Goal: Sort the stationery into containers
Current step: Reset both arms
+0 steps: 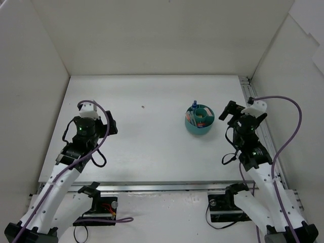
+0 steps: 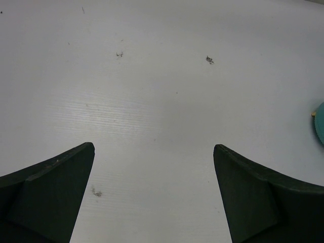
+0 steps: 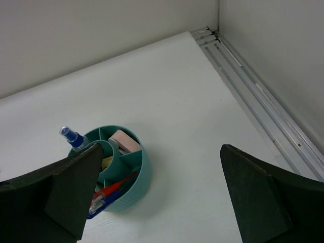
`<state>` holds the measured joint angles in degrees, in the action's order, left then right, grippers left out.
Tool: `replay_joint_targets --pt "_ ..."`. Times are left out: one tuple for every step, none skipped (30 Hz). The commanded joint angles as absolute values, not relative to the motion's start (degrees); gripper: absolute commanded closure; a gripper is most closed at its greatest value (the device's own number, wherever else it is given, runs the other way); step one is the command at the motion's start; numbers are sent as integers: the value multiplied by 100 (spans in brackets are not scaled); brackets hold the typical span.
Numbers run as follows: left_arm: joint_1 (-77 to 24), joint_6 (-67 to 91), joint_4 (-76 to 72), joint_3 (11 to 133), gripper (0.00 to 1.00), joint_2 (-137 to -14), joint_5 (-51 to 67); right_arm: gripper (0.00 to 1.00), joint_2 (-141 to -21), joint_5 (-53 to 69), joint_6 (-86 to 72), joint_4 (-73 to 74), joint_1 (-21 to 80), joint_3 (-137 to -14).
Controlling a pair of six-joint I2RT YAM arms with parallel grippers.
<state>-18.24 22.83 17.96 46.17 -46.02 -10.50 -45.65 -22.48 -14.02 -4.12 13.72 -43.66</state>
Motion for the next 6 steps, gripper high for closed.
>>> replay_joint_targets --pt "-1714 2329 1924 4992 0 -4404 -1169 2 -4088 -3172 -1792 -642 1353 -4272" --pt "-1714 2320 1942 5001 0 -4386 -1169 2 -4017 -3329 -1915 -607 1354 -4228" --pt "-1714 2303 1942 5010 0 -4386 -1178 2 -3877 -3583 -2134 -589 1354 -4184" --pt "-1714 2294 1942 4992 0 -4368 -1169 2 -3832 -3638 -2171 -580 1354 -4079" --pt "-1714 2294 1890 4992 0 -4377 -1143 2 -3797 -3656 -2136 -580 1345 -4043" --pt "-1714 2294 1890 5018 0 -4377 -1134 2 -3771 -3691 -2031 -563 1345 -4052"
